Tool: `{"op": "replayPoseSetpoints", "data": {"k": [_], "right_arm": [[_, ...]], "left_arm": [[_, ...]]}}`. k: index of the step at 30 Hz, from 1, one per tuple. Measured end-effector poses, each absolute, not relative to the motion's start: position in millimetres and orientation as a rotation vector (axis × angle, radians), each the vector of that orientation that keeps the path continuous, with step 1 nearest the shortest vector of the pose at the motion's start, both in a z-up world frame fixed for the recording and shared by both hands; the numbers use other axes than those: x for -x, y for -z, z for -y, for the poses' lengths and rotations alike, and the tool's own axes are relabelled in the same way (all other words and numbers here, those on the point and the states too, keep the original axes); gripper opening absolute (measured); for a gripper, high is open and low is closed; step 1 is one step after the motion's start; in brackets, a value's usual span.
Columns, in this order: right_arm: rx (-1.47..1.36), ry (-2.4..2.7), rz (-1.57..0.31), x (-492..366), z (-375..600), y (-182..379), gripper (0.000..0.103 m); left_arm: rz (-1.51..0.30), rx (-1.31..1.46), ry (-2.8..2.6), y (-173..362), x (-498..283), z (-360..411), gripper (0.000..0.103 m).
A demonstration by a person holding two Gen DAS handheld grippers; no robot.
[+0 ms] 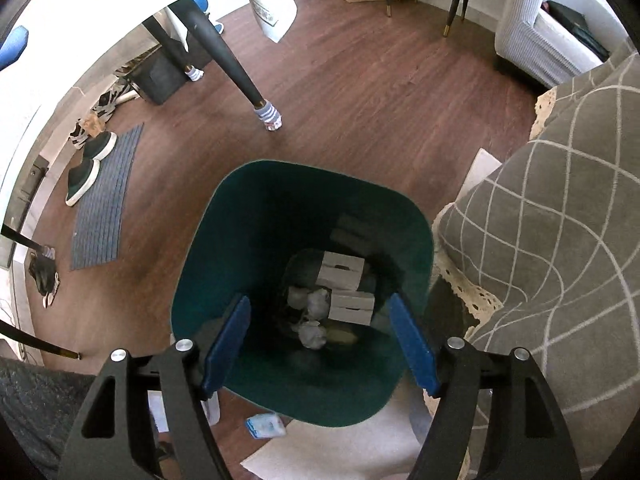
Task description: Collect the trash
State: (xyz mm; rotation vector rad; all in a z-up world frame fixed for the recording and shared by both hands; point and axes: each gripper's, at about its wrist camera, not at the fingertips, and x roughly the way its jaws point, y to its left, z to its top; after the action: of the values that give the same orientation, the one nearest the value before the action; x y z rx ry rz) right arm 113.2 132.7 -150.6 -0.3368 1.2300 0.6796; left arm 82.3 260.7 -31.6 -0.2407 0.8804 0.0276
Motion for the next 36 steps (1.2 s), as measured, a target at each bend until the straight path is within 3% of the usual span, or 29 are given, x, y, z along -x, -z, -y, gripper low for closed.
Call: {"op": "replayPoseSetpoints", "data": {"k": [4, 11, 18, 21, 26, 36], "right_arm": [[0.338, -0.705, -1.175, -109.4, -130.2, 129.4, 0.063], [0.304, -0.704, -1.001, -102.9, -110.1, 59.9, 0.06], [0.139, -0.575, -0.803, -92.1, -26.5, -19.1, 0.06], [0.071, -0.489, -0.743, -79.6, 21.3, -35.3, 0.071], [0.027, -0.361, -0.666, -53.0, 92.2, -42.4, 0.085], [0.025, -0.289, -0.559, 1.1, 190.2, -61.6, 0.099]], "left_arm": [[-0.871, 0.232, -0.031, 25.2, -84.3, -254.9, 0.034], [-0.812, 0.202, -0.043, 4.3, -84.1, -246.8, 0.037], [-0.717, 0.164, -0.038, -15.8, -74.6, -223.9, 0.058], [-0.674, 0.171, -0.029, -19.4, -64.7, -207.4, 0.071], [-0.641, 0.103, -0.063, -16.6, -43.1, -174.8, 0.084], [-0.556, 0.047, -0.11, -19.9, -1.3, -145.1, 0.093]]}}
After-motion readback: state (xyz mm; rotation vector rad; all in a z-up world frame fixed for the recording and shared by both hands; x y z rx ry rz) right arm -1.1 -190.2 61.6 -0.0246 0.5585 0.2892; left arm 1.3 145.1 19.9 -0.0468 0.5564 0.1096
